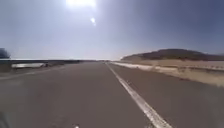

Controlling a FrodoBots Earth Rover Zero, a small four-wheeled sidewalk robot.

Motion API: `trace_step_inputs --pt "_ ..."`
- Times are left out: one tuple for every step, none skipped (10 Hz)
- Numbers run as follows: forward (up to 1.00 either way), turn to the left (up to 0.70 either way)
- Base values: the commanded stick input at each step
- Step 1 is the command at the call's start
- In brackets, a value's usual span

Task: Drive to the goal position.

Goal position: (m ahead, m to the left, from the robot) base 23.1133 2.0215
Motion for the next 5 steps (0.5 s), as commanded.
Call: trace_step_inputs --pt "1.00 0.00" --pt "1.00 0.00" --pt "1.00 0.00" --pt "1.00 0.00" --pt "1.00 0.00"
